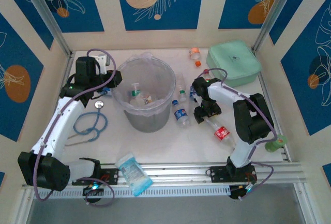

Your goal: Put the plastic bottles in the bin

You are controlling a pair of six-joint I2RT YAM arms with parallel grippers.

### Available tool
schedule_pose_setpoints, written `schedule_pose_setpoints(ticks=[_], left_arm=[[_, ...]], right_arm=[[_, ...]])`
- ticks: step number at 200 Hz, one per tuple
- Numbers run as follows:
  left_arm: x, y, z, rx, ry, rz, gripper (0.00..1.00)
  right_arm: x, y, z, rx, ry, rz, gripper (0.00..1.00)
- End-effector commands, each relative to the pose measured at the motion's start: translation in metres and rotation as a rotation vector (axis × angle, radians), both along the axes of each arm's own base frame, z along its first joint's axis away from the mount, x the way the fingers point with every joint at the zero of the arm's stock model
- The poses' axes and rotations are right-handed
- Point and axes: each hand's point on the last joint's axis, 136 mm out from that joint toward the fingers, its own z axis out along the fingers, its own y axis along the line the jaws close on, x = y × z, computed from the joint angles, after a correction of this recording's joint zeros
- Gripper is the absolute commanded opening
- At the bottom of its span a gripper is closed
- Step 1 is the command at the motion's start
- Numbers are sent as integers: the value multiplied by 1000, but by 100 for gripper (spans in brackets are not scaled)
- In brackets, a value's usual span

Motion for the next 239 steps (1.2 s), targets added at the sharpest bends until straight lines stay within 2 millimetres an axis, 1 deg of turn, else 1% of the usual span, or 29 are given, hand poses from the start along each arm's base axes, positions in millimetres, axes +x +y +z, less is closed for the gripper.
schedule_pose_setpoints(ticks=[1, 19, 31, 59, 86, 101, 121, 124, 136, 151, 160, 173, 180, 187, 196, 209, 219, 230, 239], left_arm=[[0, 5, -5, 0, 13, 5, 26], [0, 6, -5, 7, 11, 8, 26], [0, 6, -5, 8, 9, 11, 26], [-1, 6, -3, 8, 6, 7, 26], [0, 6, -6, 9, 11, 10, 26], [1, 4, -8, 1, 21, 4, 26], [0, 0, -6, -21, 20, -12, 26], [-1, 0, -6, -21, 19, -13, 26], [-1, 1, -5, -20, 16, -10, 26], [-1, 2, -4, -13, 11, -5, 26], [-1, 3, -5, -11, 13, -4, 26], [-1, 2, -6, -15, 17, -7, 26], [-1, 1, -6, -20, 19, -9, 26], [-2, 0, -6, -27, 20, -15, 26], [-2, -1, -6, -33, 21, -18, 26], [-2, -1, -6, -33, 20, -18, 26], [-3, -1, -5, -31, 17, -16, 26], [-3, 0, -4, -29, 13, -15, 26], [-3, -1, -4, -30, 14, -16, 26]], right_arm=[[-5, 3, -10, 15, 29, 5, 69], [-5, 1, -11, -6, 27, 7, 64], [-6, -2, -6, -21, 19, 4, 59], [-10, -2, 15, -13, -19, -13, 53], [-14, -1, 46, -3, -80, -16, 47], [-16, 0, 65, 19, -124, -18, 43], [-15, -2, 94, 37, -200, -19, 40], [-14, -3, 99, 38, -212, -20, 37], [-9, -3, 119, 43, -282, -10, 34], [1, 4, 151, 78, -408, -6, 27], [10, 13, 176, 132, -508, -13, 21], [22, 27, 221, 254, -667, -39, 11], [28, 35, 249, 339, -757, -61, 7], [32, 40, 277, 423, -841, -86, 6], [36, 44, 313, 531, -940, -130, 0], [35, 52, 364, 711, -1054, -170, 0], [32, 61, 397, 847, -1110, -165, 0], [27, 74, 427, 987, -1142, -139, 0], [25, 85, 446, 1087, -1150, -117, 0]])
